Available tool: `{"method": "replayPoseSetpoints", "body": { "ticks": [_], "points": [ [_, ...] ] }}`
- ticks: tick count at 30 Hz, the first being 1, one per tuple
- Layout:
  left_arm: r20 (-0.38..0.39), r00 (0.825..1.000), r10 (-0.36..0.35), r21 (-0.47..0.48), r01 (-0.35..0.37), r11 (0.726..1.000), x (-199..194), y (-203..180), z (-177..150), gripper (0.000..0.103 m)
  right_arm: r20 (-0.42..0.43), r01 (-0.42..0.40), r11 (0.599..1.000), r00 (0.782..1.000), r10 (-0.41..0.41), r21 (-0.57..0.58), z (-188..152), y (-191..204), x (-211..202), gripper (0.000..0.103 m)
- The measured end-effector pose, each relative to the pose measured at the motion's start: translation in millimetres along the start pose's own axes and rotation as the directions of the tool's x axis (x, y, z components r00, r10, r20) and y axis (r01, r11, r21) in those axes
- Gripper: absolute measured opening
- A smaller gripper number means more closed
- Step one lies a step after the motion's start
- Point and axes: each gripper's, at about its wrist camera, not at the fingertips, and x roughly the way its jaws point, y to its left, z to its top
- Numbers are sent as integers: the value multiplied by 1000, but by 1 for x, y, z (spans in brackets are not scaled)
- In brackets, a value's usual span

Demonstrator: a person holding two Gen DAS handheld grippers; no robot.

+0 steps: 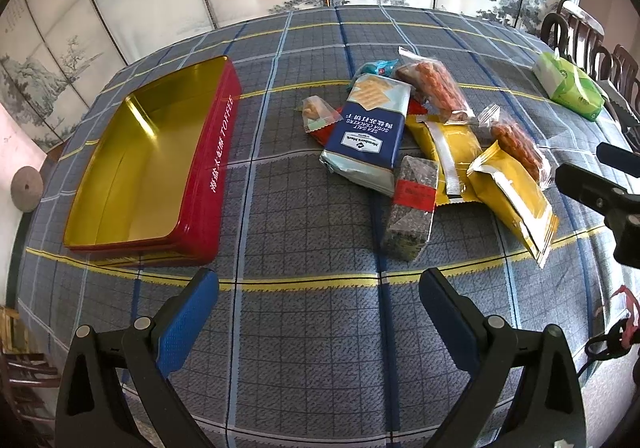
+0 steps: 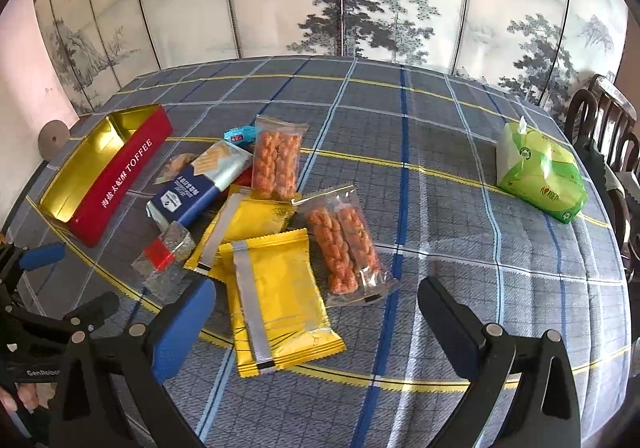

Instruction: Organize snacks

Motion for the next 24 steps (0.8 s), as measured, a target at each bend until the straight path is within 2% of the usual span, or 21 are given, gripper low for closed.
{"method": "replayPoseSetpoints", "body": {
  "ticks": [7,11,14,17,24],
  "points": [
    [0,1000,-3,4,3,1000,0,0,0,96,-12,21,1000,1000,-21,-16,5,-15,10,102],
    [2,1000,-6,11,6,1000,1,-1,0,93,-35,25,999,999,-26,-28,11,-24,23,89],
    [1,1000,-13,13,13,1000,3,-1,2,91,-55,31,999,998,-33,-40,14,-30,35,86],
    [1,1000,-13,17,13,1000,4,-1,4,90,-81,21,998,996,-26,-57,17,-33,47,73],
    [-2,1000,-27,28,27,999,8,-4,8,85,-116,-14,998,993,6,-62,18,-37,67,73]
  ]
}}
